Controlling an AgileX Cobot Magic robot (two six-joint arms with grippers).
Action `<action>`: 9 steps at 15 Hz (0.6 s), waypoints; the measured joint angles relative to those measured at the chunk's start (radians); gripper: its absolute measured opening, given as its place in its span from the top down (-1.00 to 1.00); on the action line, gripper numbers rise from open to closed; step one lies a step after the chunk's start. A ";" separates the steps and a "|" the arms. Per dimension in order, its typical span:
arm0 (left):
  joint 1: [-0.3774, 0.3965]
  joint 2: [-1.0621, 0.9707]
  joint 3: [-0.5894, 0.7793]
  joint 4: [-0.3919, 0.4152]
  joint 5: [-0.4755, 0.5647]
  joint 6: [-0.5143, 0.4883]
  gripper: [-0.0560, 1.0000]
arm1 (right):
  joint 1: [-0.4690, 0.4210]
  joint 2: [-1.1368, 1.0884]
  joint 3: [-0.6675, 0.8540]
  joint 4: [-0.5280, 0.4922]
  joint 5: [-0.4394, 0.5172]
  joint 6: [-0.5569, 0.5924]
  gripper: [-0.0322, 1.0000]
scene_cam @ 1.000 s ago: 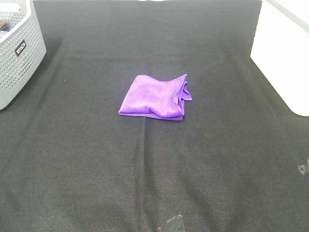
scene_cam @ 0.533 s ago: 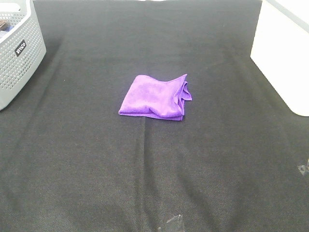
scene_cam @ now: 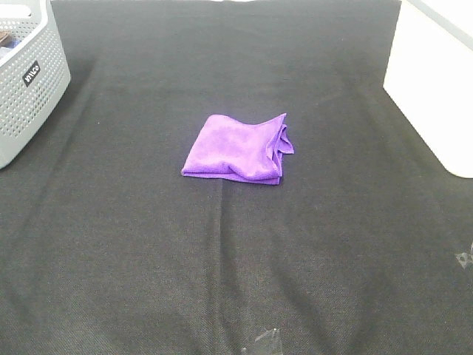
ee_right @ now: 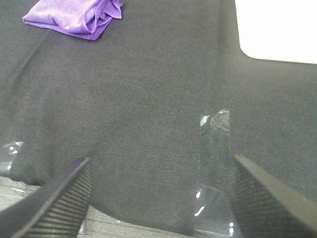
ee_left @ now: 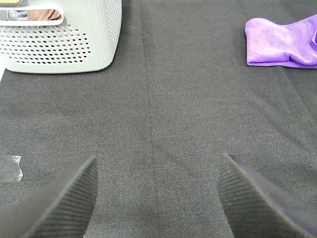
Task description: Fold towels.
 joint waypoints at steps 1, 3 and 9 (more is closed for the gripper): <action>0.000 0.000 0.000 0.000 -0.001 0.000 -0.35 | 0.000 0.000 0.000 0.000 0.000 -0.009 -0.48; 0.000 0.000 0.000 0.000 -0.001 0.000 -0.35 | 0.000 0.000 0.000 0.000 0.000 -0.016 -0.48; 0.000 0.000 0.000 0.000 -0.002 0.000 -0.35 | 0.000 0.000 0.000 0.001 0.000 -0.016 -0.48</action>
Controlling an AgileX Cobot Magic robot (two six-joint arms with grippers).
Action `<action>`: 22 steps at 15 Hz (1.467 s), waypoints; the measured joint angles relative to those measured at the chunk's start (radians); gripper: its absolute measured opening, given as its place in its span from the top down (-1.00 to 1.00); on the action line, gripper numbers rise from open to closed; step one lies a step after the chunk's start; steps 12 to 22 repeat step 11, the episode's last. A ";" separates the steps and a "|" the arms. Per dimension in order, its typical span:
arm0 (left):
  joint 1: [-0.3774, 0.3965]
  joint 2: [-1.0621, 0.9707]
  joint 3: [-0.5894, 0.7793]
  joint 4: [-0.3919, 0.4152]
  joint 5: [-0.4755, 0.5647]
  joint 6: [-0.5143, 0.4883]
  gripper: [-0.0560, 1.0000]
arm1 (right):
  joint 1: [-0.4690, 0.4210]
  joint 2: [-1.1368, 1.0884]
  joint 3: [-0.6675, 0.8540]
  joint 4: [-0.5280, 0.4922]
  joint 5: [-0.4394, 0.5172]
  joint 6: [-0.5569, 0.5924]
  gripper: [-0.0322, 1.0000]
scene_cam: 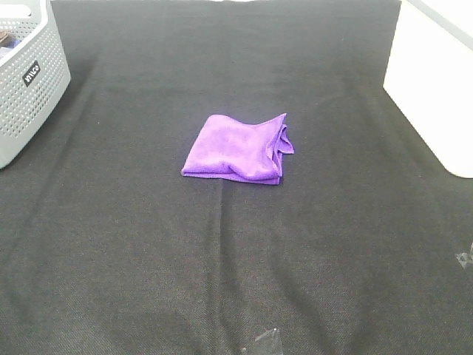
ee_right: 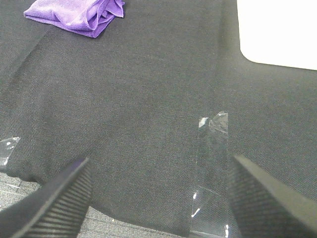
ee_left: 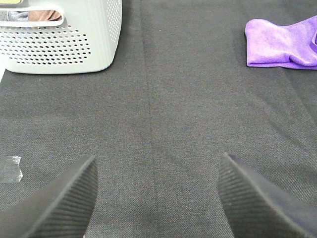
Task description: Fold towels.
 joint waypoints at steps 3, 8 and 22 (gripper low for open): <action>0.000 0.000 0.000 0.000 0.000 0.000 -0.35 | 0.000 0.000 0.000 0.001 0.000 0.000 -0.48; 0.000 0.000 0.000 0.000 0.000 0.000 -0.35 | 0.000 0.000 0.000 0.001 0.000 0.000 -0.48; 0.000 0.000 0.000 0.000 0.000 0.000 -0.35 | 0.000 0.000 0.000 0.001 0.000 0.000 -0.48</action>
